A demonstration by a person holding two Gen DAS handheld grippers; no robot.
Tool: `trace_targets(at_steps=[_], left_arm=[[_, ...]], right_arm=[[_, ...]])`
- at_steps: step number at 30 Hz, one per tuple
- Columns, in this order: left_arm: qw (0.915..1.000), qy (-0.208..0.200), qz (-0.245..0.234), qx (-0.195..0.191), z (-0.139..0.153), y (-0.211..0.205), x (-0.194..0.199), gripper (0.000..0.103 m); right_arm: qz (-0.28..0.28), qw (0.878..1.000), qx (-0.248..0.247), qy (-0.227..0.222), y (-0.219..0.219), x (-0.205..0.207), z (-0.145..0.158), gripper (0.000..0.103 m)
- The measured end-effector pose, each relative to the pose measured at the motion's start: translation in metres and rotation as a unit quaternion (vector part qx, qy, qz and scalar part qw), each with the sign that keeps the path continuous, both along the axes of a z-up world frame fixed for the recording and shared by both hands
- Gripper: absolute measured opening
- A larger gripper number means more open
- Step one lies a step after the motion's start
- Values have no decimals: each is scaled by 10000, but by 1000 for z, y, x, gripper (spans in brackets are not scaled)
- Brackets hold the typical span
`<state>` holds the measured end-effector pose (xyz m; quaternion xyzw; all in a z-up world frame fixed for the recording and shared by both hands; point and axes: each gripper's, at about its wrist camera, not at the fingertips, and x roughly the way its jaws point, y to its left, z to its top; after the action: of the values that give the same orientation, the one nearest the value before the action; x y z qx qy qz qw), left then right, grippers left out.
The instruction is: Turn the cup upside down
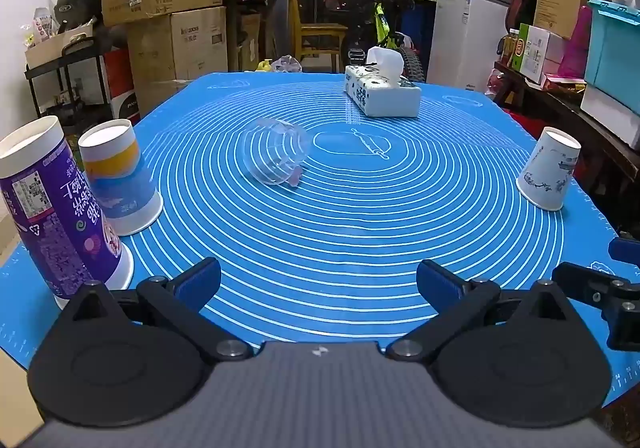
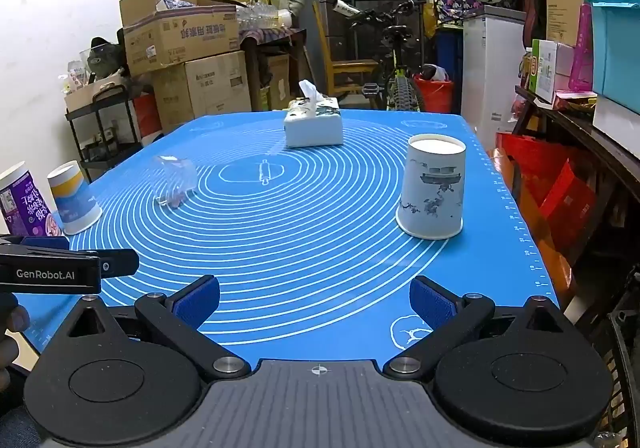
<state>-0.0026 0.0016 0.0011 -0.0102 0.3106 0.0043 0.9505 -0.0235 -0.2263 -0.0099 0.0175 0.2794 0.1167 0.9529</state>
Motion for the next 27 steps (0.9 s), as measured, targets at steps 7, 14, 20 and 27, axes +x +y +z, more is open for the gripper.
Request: trace_targets(at_steps=[7,14,20,27], left_arm=[[10000,16,2,-14,2,2,-1,103],[10000,40,-69,-24,-1,1,1,103],[10000,38,-66,-7,-2,0,1,103],[10000,36,-69,-10,-2,0,1,103]], right_arm=[[-2,10000,4,24,0,0,0,101],[-4,10000,-1,29,0,0,0,101],[-4,10000,2,29,-1,0,0,101],[-6,10000,-1,27,0,-1,0,101]])
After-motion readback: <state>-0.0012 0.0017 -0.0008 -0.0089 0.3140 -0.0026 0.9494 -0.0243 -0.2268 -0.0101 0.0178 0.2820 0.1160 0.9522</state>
